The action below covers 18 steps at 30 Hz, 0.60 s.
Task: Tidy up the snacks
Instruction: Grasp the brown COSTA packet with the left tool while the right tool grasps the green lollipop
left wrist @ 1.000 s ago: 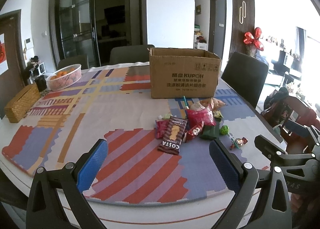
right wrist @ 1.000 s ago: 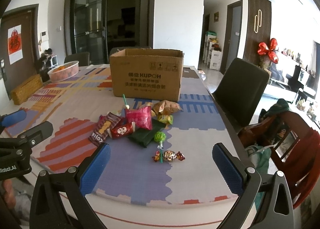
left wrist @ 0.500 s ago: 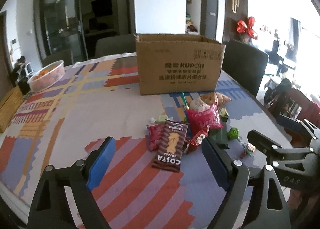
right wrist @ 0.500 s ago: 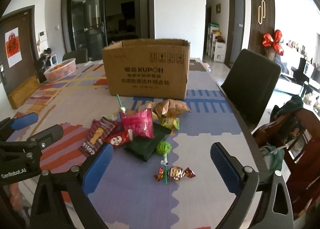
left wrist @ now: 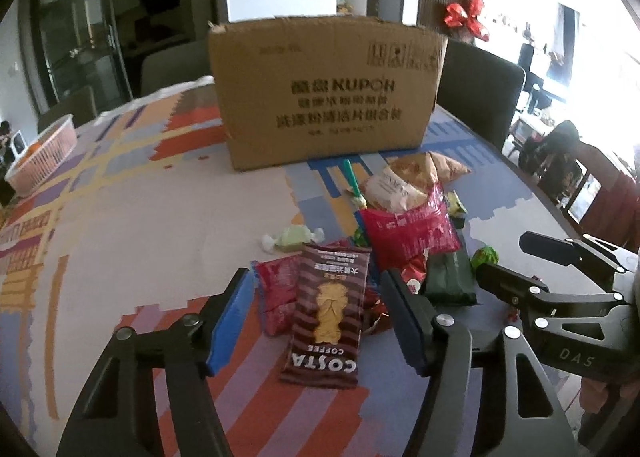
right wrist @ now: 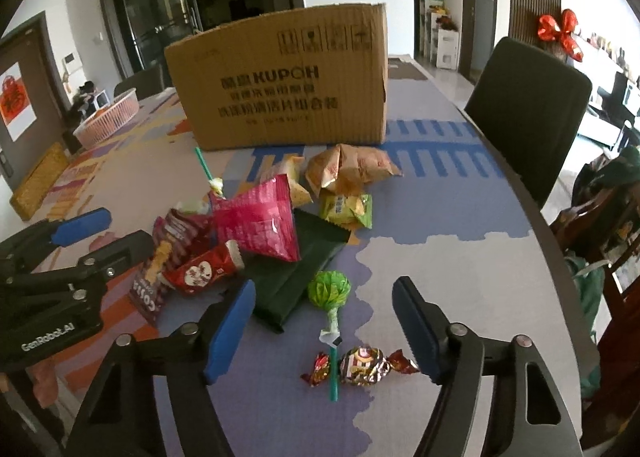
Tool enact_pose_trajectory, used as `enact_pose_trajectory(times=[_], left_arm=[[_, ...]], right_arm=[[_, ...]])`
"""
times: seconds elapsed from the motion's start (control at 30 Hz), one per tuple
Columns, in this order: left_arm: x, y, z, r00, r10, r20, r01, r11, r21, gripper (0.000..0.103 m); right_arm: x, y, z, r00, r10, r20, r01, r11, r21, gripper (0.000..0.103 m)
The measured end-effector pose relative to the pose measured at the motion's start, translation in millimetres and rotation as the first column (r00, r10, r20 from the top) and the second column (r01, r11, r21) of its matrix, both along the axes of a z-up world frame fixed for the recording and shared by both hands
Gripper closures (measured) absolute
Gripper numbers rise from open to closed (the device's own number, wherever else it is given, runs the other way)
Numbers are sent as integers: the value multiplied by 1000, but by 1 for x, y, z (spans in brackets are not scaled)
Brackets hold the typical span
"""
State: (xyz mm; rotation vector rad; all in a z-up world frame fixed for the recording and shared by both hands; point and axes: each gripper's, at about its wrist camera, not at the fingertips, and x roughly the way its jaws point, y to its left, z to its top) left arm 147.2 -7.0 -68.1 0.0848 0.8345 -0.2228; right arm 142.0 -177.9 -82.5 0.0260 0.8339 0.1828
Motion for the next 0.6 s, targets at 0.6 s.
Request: enact_pose_trajectory(times=[0.6], left_arm=[[20, -10, -21, 998, -20, -65, 20, 1000, -11, 60]], right_arm=[[19, -1, -17, 996, 27, -83, -23, 998, 58, 65]])
